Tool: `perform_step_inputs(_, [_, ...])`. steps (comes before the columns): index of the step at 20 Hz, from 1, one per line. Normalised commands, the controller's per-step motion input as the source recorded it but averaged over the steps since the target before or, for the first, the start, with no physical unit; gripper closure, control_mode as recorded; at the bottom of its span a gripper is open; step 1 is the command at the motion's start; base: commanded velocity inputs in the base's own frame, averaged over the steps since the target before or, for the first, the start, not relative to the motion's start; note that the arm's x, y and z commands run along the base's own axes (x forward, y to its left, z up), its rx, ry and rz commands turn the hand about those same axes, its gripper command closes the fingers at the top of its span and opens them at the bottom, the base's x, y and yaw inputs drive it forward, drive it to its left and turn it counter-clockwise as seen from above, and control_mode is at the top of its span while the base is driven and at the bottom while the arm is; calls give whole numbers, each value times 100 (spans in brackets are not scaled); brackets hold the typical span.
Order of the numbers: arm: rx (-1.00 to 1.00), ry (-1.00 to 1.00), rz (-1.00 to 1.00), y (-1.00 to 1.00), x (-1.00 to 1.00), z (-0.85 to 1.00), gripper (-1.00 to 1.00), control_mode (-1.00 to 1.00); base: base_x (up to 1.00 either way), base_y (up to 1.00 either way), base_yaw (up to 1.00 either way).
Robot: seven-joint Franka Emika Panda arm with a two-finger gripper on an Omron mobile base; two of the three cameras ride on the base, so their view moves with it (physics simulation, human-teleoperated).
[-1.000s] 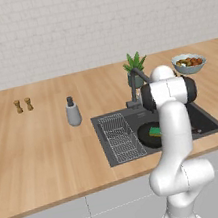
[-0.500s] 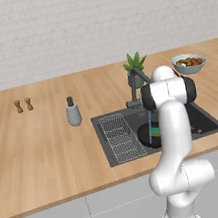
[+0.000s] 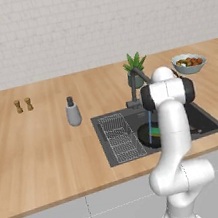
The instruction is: Pick the pan and sponge and place them into the sink. Then turn on the water.
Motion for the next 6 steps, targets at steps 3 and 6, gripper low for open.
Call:
perform_step_inputs(3, [0,0,0,-49,0,0,-100,-100,0,0,0])
perform_step_inputs(6, [0,0,0,-8,0,0,-100,-100,0,0,0])
